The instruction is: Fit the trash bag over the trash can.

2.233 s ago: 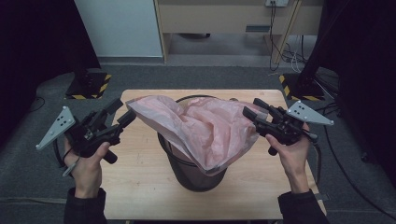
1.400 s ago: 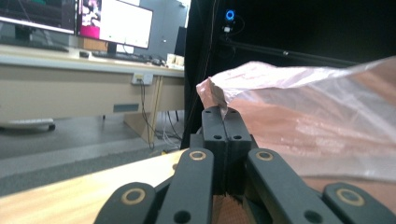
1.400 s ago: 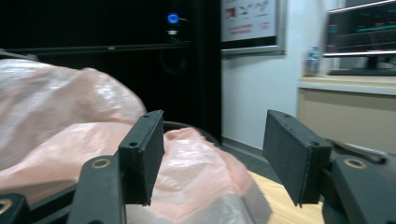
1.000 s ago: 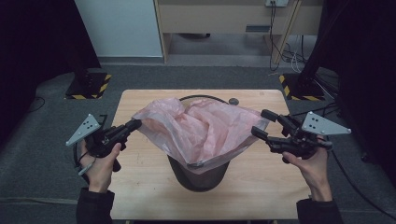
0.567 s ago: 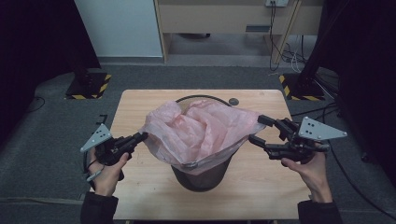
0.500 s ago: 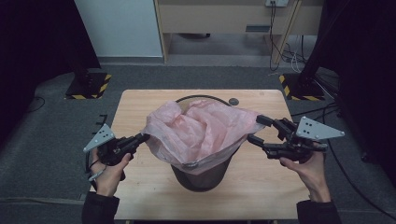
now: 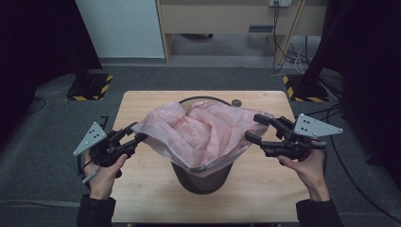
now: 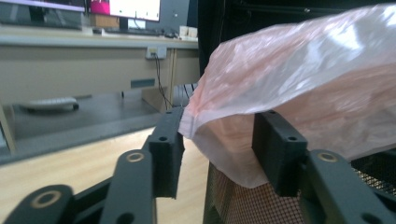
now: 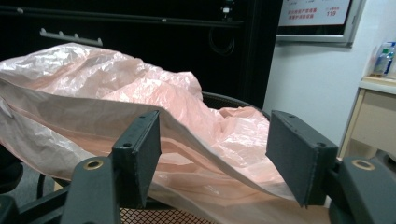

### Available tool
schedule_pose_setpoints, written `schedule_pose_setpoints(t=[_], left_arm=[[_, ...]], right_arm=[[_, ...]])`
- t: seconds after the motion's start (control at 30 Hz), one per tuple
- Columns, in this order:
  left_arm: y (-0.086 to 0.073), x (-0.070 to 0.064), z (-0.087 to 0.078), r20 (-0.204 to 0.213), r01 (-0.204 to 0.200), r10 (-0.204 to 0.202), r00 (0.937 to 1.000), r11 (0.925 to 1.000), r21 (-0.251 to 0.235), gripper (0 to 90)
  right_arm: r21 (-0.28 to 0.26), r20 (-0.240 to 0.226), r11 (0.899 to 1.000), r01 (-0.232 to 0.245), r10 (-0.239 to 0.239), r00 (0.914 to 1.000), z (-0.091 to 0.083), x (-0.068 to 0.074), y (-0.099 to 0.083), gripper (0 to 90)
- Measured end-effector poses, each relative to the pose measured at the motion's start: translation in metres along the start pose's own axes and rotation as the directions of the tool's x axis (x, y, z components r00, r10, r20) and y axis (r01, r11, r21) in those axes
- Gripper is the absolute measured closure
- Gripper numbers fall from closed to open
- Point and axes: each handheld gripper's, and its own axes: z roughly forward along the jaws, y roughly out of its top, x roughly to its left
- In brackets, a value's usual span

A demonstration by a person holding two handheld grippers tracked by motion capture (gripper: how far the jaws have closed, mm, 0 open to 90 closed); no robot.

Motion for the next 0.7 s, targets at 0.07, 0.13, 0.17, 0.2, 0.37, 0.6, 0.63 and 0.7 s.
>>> schedule_pose_setpoints(t=[0.07,0.13,0.17,0.2,0.37,0.6,0.63,0.7], left_arm=[[0.005,-0.001,-0.002,-0.003,-0.025,0.025,0.9997,0.9996,-0.009,48.4],[0.011,-0.001,-0.003,-0.004,-0.049,0.049,0.9988,0.9985,-0.022,45.3],[0.013,-0.001,-0.003,-0.001,-0.055,0.055,0.9985,0.9981,-0.026,44.4],[0.015,-0.001,-0.003,0.001,-0.061,0.061,0.9982,0.9975,-0.036,43.7],[0.023,-0.004,-0.006,0.0,-0.099,0.099,0.995,0.9928,-0.066,39.4],[0.031,-0.013,-0.006,0.034,-0.185,0.19,0.9811,0.9758,-0.116,38.4],[0.033,-0.014,-0.006,0.04,-0.196,0.202,0.9785,0.9722,-0.128,39.4],[0.036,-0.016,-0.006,0.044,-0.208,0.216,0.9754,0.9676,-0.144,41.0]], right_arm=[[0.011,-0.007,1.0,0.003,-0.003,1.0,0.003,0.0,-0.001,39.2],[0.023,-0.02,1.0,0.002,-0.001,0.9998,0.005,0.0,-0.002,44.7],[0.027,-0.024,1.0,0.003,-0.002,0.9997,0.006,0.0,-0.002,48.6],[0.03,-0.028,1.0,0.002,-0.001,0.9996,0.007,0.0,-0.002,52.6],[0.027,-0.042,1.0,-0.012,0.013,0.999,0.009,0.0,0.0,73.7],[0.015,-0.033,0.997,-0.075,0.075,0.9966,0.014,-0.003,0.006,89.2],[0.017,-0.028,0.997,-0.079,0.079,0.9964,0.015,-0.004,0.007,89.6],[0.021,-0.018,0.996,-0.085,0.086,0.9962,0.017,-0.005,0.007,90.0]])
